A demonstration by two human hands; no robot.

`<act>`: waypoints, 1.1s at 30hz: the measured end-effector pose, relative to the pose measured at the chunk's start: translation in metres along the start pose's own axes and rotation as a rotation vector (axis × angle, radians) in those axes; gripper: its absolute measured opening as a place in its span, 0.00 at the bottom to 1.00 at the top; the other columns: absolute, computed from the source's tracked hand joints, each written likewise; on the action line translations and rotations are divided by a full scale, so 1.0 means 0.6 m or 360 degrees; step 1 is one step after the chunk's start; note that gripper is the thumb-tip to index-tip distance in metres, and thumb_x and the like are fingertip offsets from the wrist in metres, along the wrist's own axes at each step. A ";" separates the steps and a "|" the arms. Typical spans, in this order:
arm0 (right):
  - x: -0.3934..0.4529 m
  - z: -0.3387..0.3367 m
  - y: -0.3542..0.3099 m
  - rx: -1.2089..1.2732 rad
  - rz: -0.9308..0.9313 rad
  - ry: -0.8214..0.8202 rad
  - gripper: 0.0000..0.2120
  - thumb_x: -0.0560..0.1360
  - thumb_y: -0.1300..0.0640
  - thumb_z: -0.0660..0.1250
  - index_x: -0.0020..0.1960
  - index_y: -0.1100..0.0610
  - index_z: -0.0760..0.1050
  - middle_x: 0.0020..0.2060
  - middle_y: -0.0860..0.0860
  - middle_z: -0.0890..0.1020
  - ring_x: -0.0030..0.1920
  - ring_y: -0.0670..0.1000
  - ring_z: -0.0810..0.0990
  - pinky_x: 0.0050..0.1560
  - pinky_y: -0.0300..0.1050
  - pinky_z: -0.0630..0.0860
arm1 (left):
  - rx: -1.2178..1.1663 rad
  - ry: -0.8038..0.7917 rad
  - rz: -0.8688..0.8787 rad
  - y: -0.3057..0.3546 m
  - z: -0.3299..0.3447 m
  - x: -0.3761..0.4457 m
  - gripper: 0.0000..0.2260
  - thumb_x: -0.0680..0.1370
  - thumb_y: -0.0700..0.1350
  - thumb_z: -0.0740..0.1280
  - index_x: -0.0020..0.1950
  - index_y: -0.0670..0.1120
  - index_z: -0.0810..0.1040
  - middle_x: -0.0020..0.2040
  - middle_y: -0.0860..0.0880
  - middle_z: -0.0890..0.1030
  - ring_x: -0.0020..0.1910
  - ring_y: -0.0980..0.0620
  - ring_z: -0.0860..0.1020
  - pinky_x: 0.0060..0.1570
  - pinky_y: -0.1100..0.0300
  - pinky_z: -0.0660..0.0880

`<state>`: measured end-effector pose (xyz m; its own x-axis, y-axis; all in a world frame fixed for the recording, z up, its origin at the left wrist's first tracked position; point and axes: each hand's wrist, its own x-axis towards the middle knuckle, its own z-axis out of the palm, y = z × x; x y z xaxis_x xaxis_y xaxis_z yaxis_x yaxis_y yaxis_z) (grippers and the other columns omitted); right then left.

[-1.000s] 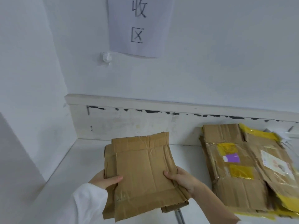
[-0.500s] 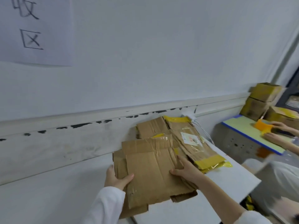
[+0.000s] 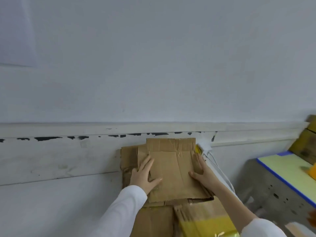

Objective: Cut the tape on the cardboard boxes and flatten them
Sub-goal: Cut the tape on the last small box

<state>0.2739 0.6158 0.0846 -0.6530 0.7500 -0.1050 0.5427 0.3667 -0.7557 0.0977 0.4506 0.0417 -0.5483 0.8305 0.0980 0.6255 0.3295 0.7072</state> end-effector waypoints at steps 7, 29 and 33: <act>0.135 0.004 0.055 -0.1273 -0.0353 -0.0218 0.46 0.74 0.62 0.63 0.76 0.47 0.32 0.74 0.50 0.31 0.76 0.54 0.38 0.74 0.55 0.45 | 0.0966 -0.0017 -0.0121 -0.006 0.069 0.078 0.33 0.76 0.65 0.56 0.77 0.59 0.46 0.75 0.59 0.34 0.73 0.35 0.45 0.72 0.43 0.42; 0.234 0.112 0.119 -0.1398 -0.0562 -0.0362 0.36 0.73 0.28 0.42 0.75 0.42 0.34 0.76 0.53 0.35 0.75 0.54 0.33 0.72 0.60 0.37 | 0.1082 -0.0648 -0.0129 -0.097 0.116 0.134 0.51 0.67 0.74 0.59 0.74 0.52 0.30 0.66 0.52 0.19 0.70 0.47 0.25 0.69 0.51 0.31; 0.229 0.110 0.114 -0.1412 -0.0580 -0.0299 0.36 0.74 0.29 0.41 0.74 0.42 0.32 0.76 0.53 0.35 0.75 0.54 0.33 0.73 0.60 0.38 | 0.1098 -0.0618 -0.0159 -0.093 0.114 0.132 0.50 0.68 0.74 0.58 0.75 0.53 0.31 0.67 0.53 0.20 0.71 0.48 0.26 0.69 0.50 0.31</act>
<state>0.1867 0.7075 -0.0243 -0.8913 0.4370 -0.1212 0.4412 0.8974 -0.0092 0.0574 0.5285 -0.0377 -0.4668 0.8375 -0.2840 0.8556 0.5090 0.0945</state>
